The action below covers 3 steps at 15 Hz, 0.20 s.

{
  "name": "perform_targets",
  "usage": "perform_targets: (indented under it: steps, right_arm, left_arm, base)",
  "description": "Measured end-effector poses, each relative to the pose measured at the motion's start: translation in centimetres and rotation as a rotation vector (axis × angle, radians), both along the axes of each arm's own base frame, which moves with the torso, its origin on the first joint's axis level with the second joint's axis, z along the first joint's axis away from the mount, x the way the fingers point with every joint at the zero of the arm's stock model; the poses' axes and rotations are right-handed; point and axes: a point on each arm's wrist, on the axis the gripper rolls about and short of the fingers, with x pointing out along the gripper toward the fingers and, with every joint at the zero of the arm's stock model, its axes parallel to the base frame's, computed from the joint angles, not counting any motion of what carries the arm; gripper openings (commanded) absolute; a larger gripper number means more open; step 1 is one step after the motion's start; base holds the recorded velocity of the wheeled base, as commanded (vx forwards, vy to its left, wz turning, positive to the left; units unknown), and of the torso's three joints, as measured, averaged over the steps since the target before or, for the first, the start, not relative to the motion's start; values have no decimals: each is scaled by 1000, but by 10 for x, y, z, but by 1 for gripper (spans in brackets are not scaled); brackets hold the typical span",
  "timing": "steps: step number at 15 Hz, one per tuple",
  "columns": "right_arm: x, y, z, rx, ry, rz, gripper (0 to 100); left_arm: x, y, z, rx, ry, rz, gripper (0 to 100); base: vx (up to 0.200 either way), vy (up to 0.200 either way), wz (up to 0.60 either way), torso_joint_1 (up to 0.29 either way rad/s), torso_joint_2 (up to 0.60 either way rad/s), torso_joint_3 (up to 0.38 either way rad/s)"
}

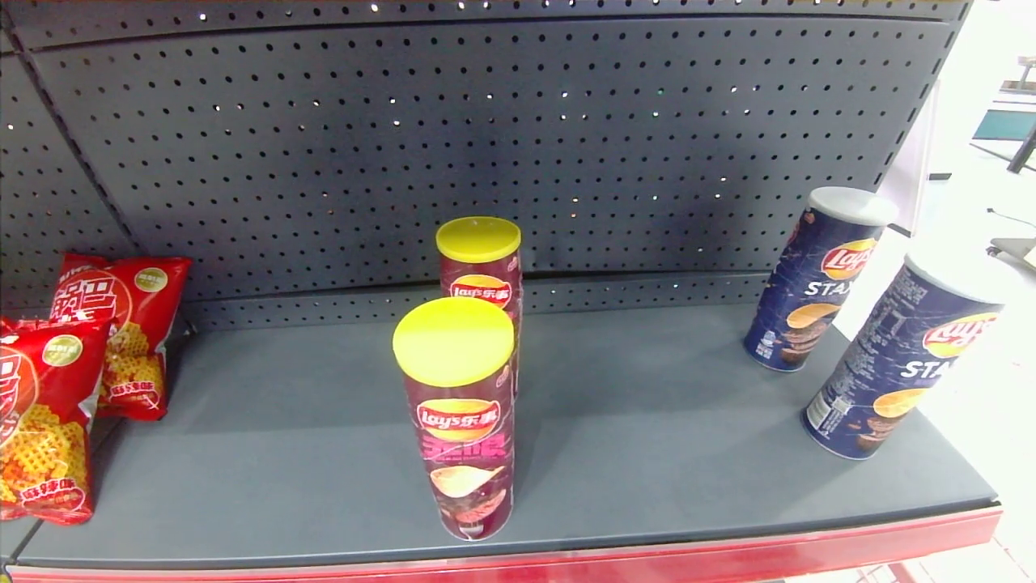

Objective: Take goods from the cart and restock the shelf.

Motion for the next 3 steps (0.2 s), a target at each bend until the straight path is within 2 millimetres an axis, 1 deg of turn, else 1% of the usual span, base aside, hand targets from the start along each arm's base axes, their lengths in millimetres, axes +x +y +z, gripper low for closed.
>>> perform_targets:
  steps: [3]
  right_arm:
    - [0,0,0,-2,0,2,100]
  left_arm:
    - [0,0,0,0,0,0,100]
  base:
    - [0,0,0,0,0,0]
